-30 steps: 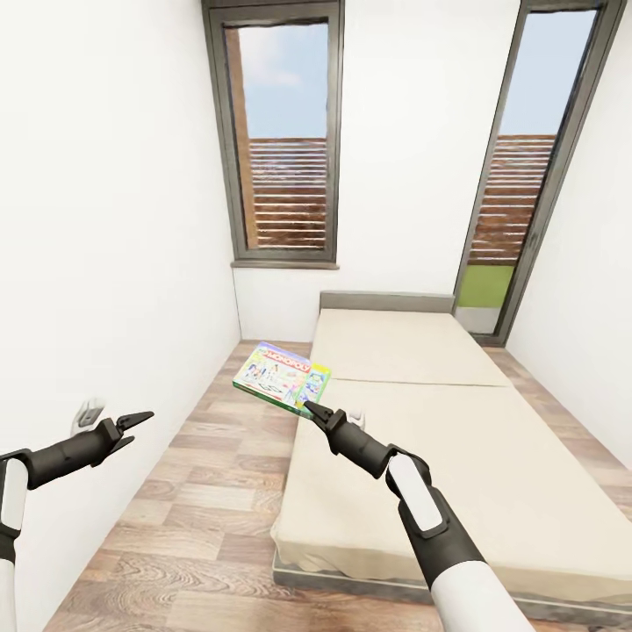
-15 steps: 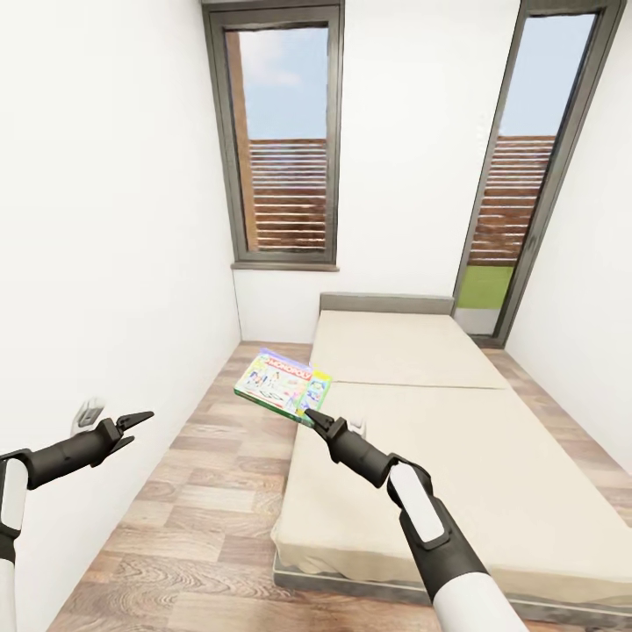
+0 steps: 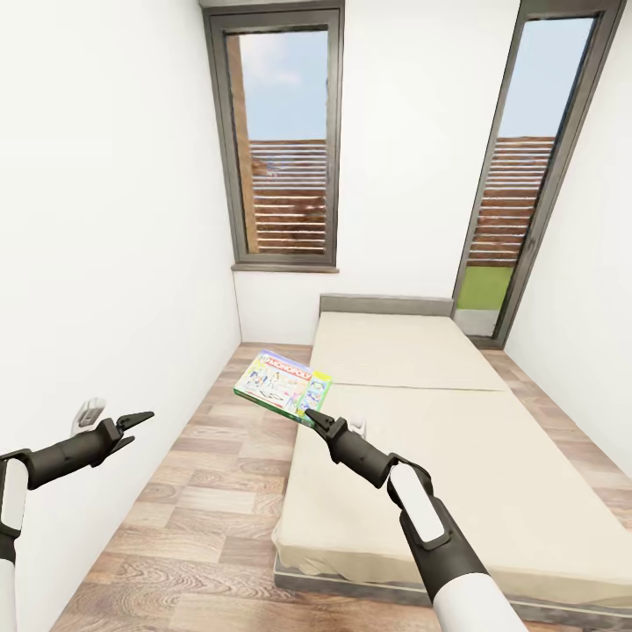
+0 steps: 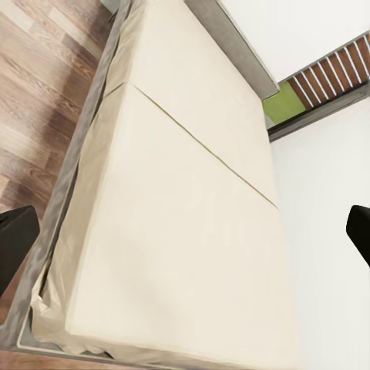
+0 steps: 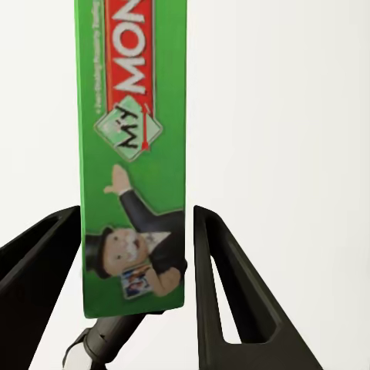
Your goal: Put all the toys in the child's room - the three board games (two on the bed and one on the table), the two jigsaw puzzles on the table, and the tennis ball on the table - inside the toy box on the table in the child's room.
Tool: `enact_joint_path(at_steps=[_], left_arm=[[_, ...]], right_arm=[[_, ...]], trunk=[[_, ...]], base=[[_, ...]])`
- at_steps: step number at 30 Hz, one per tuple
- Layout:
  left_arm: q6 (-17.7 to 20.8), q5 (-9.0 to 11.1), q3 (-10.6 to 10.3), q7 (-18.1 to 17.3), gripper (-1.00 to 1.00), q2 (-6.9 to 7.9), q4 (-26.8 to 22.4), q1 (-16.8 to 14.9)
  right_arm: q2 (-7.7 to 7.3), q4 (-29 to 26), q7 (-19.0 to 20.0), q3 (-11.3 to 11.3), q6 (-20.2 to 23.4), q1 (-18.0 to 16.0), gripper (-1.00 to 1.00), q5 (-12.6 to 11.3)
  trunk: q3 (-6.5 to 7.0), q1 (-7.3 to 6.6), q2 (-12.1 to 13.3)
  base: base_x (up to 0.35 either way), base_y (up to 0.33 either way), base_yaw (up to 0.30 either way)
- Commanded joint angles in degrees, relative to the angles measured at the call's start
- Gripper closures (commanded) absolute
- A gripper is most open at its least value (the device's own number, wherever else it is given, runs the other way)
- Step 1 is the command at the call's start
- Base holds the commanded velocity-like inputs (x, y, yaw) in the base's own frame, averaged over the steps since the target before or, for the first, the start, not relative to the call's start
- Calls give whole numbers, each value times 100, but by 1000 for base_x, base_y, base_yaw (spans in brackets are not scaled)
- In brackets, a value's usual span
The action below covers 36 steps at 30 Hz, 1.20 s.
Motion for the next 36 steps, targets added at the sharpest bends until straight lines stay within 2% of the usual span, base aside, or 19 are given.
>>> enact_joint_path(at_steps=[1, 36], left_arm=[[38, 22, 7, -1, -100, -1, 1, -5], [38, 22, -1, 2, -100, -2, 1, -5]], right_arm=[[2, 0, 3, -5, 26, -4, 100, -12], [2, 14, 3, -4, -131, -4, 100, -8]], trunk=[[11, -22, 36], [639, -790, 1440]], base=[[0, 0, 0], [0, 0, 0]])
